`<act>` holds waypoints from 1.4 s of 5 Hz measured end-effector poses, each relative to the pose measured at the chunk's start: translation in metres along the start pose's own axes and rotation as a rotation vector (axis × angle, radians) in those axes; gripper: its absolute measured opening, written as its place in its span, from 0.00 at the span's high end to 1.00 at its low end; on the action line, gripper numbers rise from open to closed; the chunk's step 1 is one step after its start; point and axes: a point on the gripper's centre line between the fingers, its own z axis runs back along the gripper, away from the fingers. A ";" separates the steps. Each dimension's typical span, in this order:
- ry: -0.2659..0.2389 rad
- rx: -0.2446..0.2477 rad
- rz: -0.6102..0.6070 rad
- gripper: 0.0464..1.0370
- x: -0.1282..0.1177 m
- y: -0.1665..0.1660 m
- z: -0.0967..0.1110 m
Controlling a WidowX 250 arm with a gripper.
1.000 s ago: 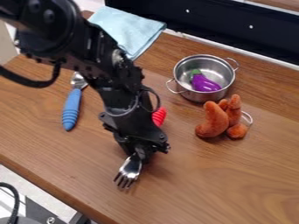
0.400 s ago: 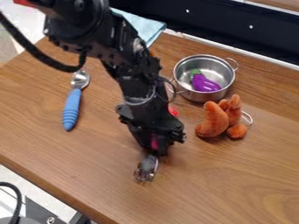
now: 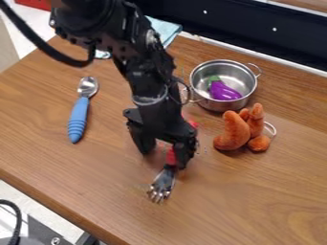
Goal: Moved out red fork from silver pot and put in the middle table
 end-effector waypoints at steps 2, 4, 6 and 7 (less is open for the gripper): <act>-0.017 -0.071 0.075 0.04 0.010 0.006 0.044; -0.013 0.035 0.137 0.04 0.017 0.038 0.058; -0.038 0.065 0.132 0.04 0.019 0.031 0.045; -0.051 0.039 0.129 0.04 0.022 -0.007 0.037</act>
